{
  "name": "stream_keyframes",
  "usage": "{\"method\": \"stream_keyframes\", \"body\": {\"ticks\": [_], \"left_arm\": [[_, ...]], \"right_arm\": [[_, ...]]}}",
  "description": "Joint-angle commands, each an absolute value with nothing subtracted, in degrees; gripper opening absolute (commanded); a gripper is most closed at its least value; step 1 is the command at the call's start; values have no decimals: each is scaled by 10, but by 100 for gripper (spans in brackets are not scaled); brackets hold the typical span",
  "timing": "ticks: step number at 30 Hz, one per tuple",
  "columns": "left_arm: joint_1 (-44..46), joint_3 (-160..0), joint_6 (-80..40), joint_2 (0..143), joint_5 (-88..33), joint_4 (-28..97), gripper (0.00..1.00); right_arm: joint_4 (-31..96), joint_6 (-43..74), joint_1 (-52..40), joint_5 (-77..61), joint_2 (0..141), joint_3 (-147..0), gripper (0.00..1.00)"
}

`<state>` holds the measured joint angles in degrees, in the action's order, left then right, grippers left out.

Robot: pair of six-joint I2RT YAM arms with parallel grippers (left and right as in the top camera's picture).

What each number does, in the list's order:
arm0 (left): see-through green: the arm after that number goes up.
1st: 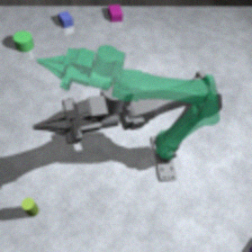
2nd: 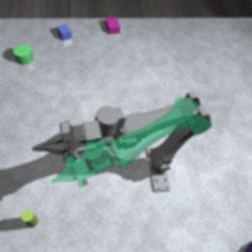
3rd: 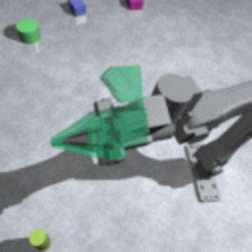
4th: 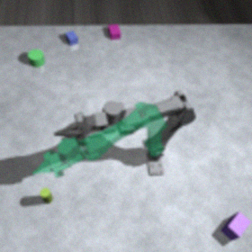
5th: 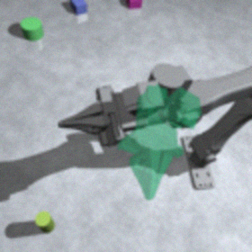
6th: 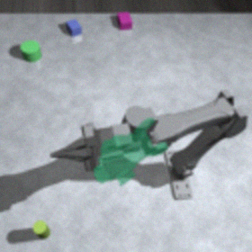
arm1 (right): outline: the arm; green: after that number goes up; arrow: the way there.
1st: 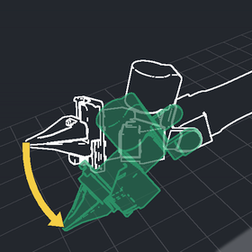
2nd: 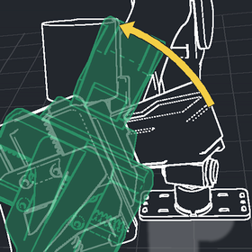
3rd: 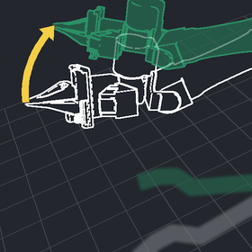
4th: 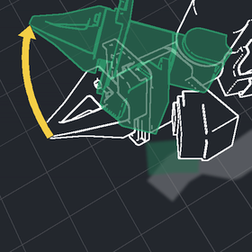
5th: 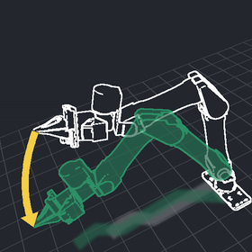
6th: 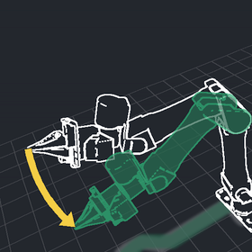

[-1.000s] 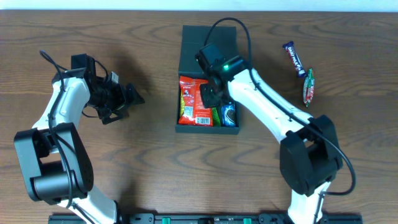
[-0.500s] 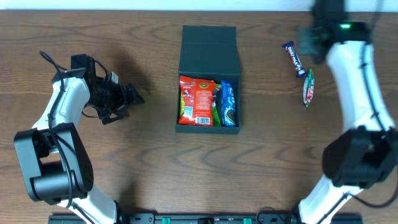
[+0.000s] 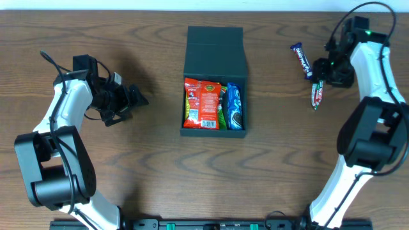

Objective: Pack container
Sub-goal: 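Move the right gripper to the green Chunky bar and grasp it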

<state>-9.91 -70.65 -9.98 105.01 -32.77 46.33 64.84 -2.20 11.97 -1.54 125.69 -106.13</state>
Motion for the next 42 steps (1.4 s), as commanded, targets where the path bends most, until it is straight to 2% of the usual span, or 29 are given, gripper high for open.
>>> {"method": "stream_keyframes", "body": {"ticks": [1,13,17,21,25,30,35,42], "left_arm": [[-100,-719,-86,1047,-324,463,95],[-100,-719,-86,1047,-324,463,95],[-100,-719,-86,1047,-324,463,95],[-100,-719,-90,1047,-324,464,95],[-100,-719,-90,1047,-326,465,95],[-100,-719,-90,1047,-326,467,95],[-100,-719,-90,1047,-326,467,95],[-100,-719,-90,1047,-326,467,95]], "right_arm": [[654,-31,114,-24,1281,-1059,63],[651,-29,114,2,1329,-1059,56],[649,-28,114,8,1342,-1059,46],[644,-28,114,37,1342,-1059,29],[646,-13,114,48,1340,-1060,21],[675,14,122,74,1315,-1089,18],[728,37,115,62,1257,-1180,17],[768,70,24,-84,1170,-1213,18]]}}
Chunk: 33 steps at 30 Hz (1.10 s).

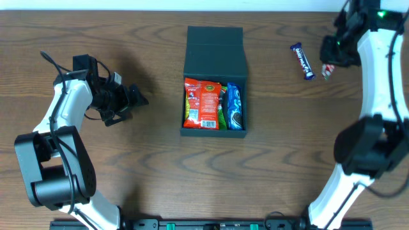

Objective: Pack container
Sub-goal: 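Move the right gripper to the green Chunky bar and grasp it, then place the green Chunky bar into the box with the right gripper, then reach the right gripper to the blue Dairy Milk bar and grasp it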

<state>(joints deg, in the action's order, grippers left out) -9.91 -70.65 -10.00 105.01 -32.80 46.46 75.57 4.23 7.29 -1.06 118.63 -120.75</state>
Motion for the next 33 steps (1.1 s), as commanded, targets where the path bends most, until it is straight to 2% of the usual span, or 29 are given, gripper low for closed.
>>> {"method": "stream_keyframes", "body": {"ticks": [1,8,17,19,22,23,29,33], "left_arm": [[-100,-719,-90,1047,-327,467,95],[-100,-719,-90,1047,-326,467,95],[-100,-719,-90,1047,-326,472,95],[-100,-719,-90,1047,-326,472,95],[-100,-719,-90,1047,-326,472,95],[-100,-719,-90,1047,-326,472,95],[-100,-719,-89,1047,-326,479,95],[-100,-719,-89,1047,-326,482,95]], "right_arm": [[779,80,-4,-98,1170,-1211,18],[733,176,-188,-118,1175,-1104,17],[676,223,-265,-119,1175,-989,22],[670,223,-272,-119,1175,-980,29],[668,222,-276,-119,1175,-977,60],[668,222,-276,-119,1175,-979,65],[683,205,-232,-102,1144,-1044,65],[645,141,-160,-3,1103,-1087,76]]}}
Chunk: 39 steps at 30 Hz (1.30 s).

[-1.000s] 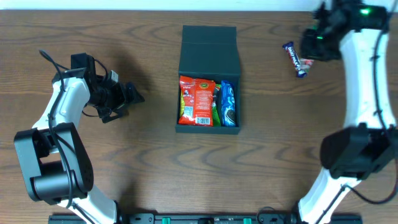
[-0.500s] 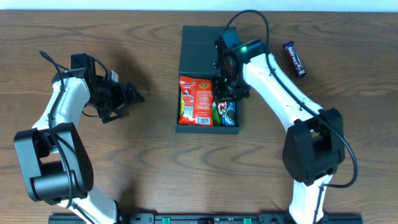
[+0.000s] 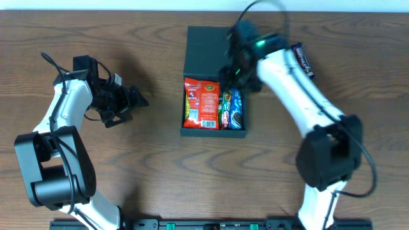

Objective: Pack container
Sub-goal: 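Reach the right gripper to the blue Dairy Milk bar and grasp it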

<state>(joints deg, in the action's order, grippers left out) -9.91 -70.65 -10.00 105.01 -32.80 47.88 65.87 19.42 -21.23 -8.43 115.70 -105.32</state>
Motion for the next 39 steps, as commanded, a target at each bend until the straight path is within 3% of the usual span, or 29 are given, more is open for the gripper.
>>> {"method": "stream_keyframes", "body": {"ticks": [1,8,14,20,31,39], "left_arm": [[-100,-719,-89,1047,-326,482,95],[-100,-719,-90,1047,-326,482,95],[-100,-719,-89,1047,-326,479,95],[-100,-719,-90,1047,-326,480,95],[-100,-719,-90,1047,-326,480,95],[-100,-719,-90,1047,-326,482,95]], "right_arm": [[632,116,-141,18,1098,-1088,79],[559,-73,11,30,1131,-1067,84],[487,-126,76,-11,1209,-1063,91],[441,-153,77,-11,1287,-1063,95],[409,-153,77,-11,1345,-1063,84],[398,-152,78,-12,1361,-1063,84]]}}
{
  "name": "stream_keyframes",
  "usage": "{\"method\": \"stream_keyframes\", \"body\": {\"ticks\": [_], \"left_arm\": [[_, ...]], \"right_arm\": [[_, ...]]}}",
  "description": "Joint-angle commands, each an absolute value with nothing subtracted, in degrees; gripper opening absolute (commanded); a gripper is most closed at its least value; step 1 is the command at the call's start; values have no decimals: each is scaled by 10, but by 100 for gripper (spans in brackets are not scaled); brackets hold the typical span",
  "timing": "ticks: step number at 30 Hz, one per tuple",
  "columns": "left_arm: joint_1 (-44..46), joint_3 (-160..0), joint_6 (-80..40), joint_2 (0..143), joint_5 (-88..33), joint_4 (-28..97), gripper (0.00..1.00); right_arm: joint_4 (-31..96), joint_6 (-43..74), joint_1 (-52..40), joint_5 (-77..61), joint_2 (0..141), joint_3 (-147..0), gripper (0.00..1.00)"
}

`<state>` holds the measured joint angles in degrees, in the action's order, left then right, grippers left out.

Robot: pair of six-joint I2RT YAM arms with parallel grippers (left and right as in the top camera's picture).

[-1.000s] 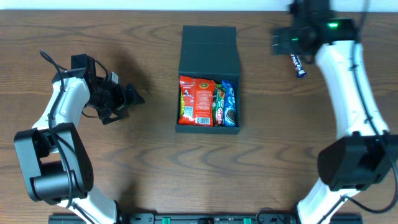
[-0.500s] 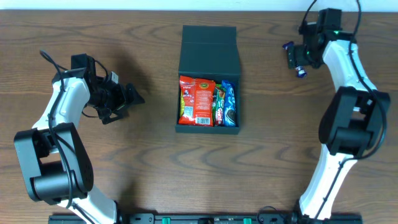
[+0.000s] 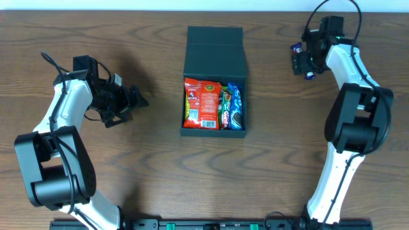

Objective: Pack container
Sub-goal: 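Reach the right gripper to the blue Dairy Milk bar and grasp it, then place the Dairy Milk bar into the box and withdraw the right gripper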

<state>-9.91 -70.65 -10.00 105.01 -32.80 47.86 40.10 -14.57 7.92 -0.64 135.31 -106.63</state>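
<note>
The dark green box (image 3: 214, 48) lies in the middle of the table with its lid folded back. It holds a red snack bag (image 3: 202, 103), a slim red-and-green bar (image 3: 224, 112) and a blue cookie pack (image 3: 235, 107). My right gripper (image 3: 301, 61) is down over a blue candy bar (image 3: 310, 75) at the far right. It covers most of the bar and looks open. My left gripper (image 3: 139, 98) rests open at the left, holding nothing.
A black cable (image 3: 50, 61) loops behind the left arm near the table's left edge. The right arm (image 3: 348, 70) arches along the right side. Bare wood table (image 3: 160, 166) surrounds the box.
My right gripper was over the box beside the red-and-green bar. It is now at the far right, on top of the blue candy bar. The red-and-green bar stays in the box.
The red-and-green bar lay on the table at the right with my right gripper beside it. Then the gripper held it up off the table. Then the gripper was over the box, the bar between bag and cookies. Now it is at the blue bar. The left arm never moved.
</note>
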Motion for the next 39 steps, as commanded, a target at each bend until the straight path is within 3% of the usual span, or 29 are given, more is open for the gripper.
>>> {"method": "stream_keyframes", "body": {"ticks": [1,5,9,18,22,32,39], "left_arm": [[-100,-719,-90,1047,-326,482,95],[-100,-719,-90,1047,-326,482,95],[-100,-719,-90,1047,-326,486,95],[-100,-719,-90,1047,-326,493,95],[-100,-719,-90,1047,-326,493,95],[-100,-719,-89,1047,-326,493,95],[-100,-719,-89,1047,-326,493,95]], "right_arm": [[396,-152,78,-14,1363,-1063,83],[391,-152,79,-16,1370,-1063,79],[393,-148,79,-31,1381,-1063,69],[402,-106,79,-48,1386,-1063,28],[424,-85,78,-81,1375,-1071,18],[570,21,54,-140,1242,-1190,18],[693,97,-48,-152,1157,-1210,13]]}}
